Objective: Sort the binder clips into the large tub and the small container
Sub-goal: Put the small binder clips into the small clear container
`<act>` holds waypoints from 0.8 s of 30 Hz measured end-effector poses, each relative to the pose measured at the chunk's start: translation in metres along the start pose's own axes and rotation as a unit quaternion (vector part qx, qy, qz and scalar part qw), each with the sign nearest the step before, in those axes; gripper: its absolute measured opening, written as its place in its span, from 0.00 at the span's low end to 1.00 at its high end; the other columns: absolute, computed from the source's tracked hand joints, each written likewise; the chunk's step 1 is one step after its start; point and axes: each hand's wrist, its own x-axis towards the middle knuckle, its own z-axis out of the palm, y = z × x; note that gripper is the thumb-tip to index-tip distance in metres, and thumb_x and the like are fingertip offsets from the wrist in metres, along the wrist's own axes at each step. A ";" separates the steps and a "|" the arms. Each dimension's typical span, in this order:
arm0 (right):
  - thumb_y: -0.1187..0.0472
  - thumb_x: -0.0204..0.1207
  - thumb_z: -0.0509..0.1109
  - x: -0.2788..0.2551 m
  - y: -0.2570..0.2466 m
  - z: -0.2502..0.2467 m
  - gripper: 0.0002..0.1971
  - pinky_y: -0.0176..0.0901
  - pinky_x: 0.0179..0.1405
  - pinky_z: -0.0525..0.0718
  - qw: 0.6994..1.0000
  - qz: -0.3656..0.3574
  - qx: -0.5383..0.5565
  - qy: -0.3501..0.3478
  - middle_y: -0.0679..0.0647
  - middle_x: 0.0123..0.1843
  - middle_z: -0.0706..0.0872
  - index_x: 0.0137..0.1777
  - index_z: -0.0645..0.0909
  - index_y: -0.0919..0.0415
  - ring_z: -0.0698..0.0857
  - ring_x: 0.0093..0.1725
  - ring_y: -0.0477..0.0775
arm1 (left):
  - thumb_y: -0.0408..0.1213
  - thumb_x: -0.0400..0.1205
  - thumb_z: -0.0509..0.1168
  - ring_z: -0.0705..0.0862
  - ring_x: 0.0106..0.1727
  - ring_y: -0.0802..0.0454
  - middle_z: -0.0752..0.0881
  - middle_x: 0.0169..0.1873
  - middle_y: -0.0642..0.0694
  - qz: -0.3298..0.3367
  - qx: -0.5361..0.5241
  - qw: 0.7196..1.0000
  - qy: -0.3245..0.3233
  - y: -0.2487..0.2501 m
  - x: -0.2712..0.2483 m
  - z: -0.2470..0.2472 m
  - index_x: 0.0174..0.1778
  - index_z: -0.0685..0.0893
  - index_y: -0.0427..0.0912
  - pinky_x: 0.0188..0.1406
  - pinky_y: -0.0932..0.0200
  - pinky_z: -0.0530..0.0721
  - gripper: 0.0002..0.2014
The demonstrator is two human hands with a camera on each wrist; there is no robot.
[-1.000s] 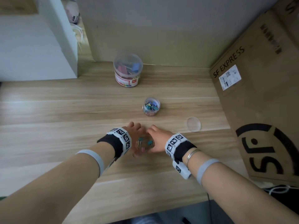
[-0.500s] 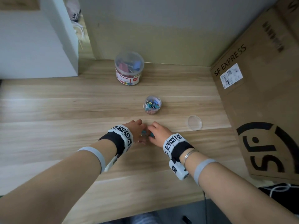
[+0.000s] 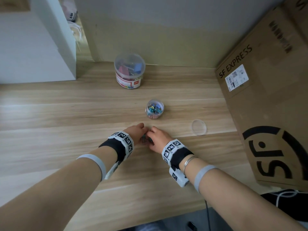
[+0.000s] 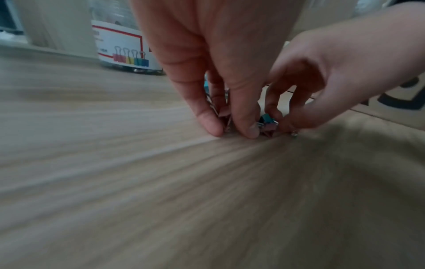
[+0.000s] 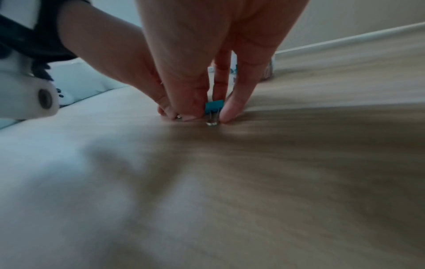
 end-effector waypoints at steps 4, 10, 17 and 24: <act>0.51 0.70 0.75 0.006 -0.006 0.001 0.31 0.53 0.64 0.79 1.000 0.024 -0.004 -0.010 0.61 0.67 0.73 0.70 0.72 0.62 0.79 0.62 0.65 | 0.34 0.82 0.61 0.77 0.66 0.37 0.75 0.63 0.38 -0.006 -0.037 0.999 0.021 -0.004 0.004 -0.001 0.70 0.72 0.36 0.66 0.48 0.77 0.20; 0.64 0.74 0.70 0.008 -0.004 -0.003 0.19 0.45 0.52 0.79 0.997 0.046 0.059 0.033 0.62 0.61 0.75 0.65 0.77 0.61 0.81 0.56 0.64 | 0.36 0.83 0.60 0.81 0.61 0.40 0.81 0.60 0.38 0.002 -0.037 0.999 0.025 -0.010 0.007 -0.005 0.64 0.77 0.38 0.59 0.54 0.77 0.14; 0.70 0.69 0.70 0.005 0.011 -0.033 0.13 0.42 0.49 0.81 0.989 0.057 0.105 0.090 0.58 0.60 0.79 0.53 0.82 0.60 0.82 0.51 0.59 | 0.31 0.79 0.63 0.75 0.42 0.47 0.81 0.45 0.38 0.000 -0.107 0.981 0.164 -0.008 0.011 -0.037 0.46 0.78 0.38 0.47 0.53 0.78 0.02; 0.71 0.65 0.72 0.009 0.041 -0.087 0.11 0.52 0.46 0.88 0.973 0.055 0.142 0.173 0.54 0.44 0.82 0.46 0.83 0.60 0.81 0.38 0.52 | 0.29 0.78 0.65 0.80 0.47 0.41 0.82 0.49 0.36 -0.023 -0.158 0.950 0.268 0.011 0.040 -0.087 0.50 0.79 0.33 0.41 0.56 0.75 0.07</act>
